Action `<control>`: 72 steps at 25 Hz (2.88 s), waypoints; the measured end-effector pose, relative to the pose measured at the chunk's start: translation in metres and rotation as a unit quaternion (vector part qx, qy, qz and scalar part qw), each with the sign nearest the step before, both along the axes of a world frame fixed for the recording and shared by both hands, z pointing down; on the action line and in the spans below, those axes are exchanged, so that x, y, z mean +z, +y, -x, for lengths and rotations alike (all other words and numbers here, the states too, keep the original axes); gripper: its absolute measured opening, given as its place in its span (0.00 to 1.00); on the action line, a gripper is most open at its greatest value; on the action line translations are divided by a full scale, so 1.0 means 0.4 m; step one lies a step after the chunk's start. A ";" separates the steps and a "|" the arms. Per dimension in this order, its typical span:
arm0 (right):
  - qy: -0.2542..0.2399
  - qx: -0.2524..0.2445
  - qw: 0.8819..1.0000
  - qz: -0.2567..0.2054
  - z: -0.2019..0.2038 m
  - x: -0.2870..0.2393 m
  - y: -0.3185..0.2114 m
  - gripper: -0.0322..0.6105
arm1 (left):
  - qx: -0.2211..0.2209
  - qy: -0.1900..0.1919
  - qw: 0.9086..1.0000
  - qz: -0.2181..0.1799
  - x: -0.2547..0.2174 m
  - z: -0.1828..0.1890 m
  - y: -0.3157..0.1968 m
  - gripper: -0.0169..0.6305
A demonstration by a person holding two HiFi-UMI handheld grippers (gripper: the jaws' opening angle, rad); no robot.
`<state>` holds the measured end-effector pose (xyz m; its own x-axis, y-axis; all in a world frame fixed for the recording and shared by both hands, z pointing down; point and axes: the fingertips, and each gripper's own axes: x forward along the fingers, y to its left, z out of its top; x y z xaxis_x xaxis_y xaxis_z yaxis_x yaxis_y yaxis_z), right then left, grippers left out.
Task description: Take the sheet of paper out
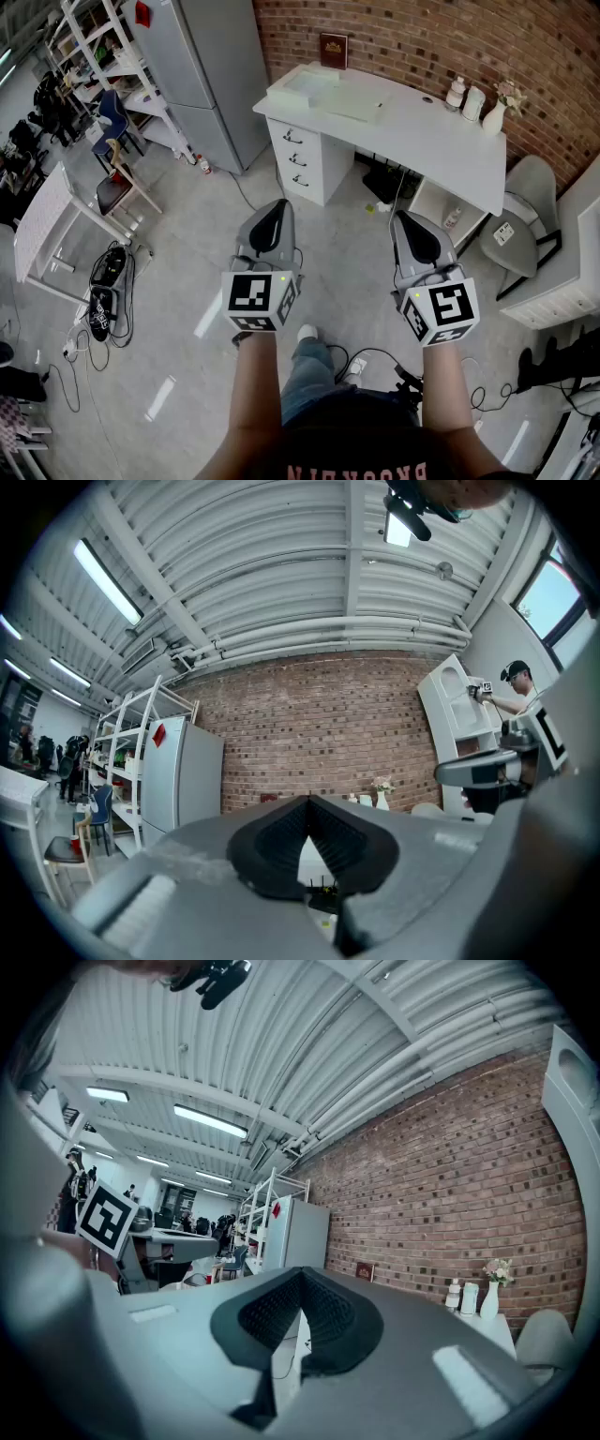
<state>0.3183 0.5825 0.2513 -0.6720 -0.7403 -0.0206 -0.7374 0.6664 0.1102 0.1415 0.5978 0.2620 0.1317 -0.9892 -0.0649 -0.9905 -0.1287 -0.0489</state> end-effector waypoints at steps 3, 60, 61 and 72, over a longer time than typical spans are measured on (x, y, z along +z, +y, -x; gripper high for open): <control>-0.003 0.005 1.000 -0.002 0.023 0.000 -0.037 0.05 | 0.001 -0.010 1.000 -0.005 -0.006 0.027 -0.032 0.03; 0.037 -0.003 0.999 -0.031 0.657 0.046 -1.305 0.04 | 0.012 -0.012 0.999 0.031 0.069 0.606 -1.319 0.03; 0.050 0.001 0.998 -0.034 0.653 0.051 -1.329 0.04 | 0.015 -0.013 0.999 0.032 0.069 0.603 -1.340 0.03; 0.047 -0.036 0.998 0.024 0.650 0.087 -1.492 0.04 | 0.007 -0.009 0.999 0.051 0.087 0.605 -1.479 0.03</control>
<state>0.0583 -0.0142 0.2861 -0.7202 -0.6892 0.0794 -0.6759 0.7229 0.1437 -0.1007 0.0062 0.2966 0.1463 -0.9885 0.0378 -0.9875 -0.1482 -0.0536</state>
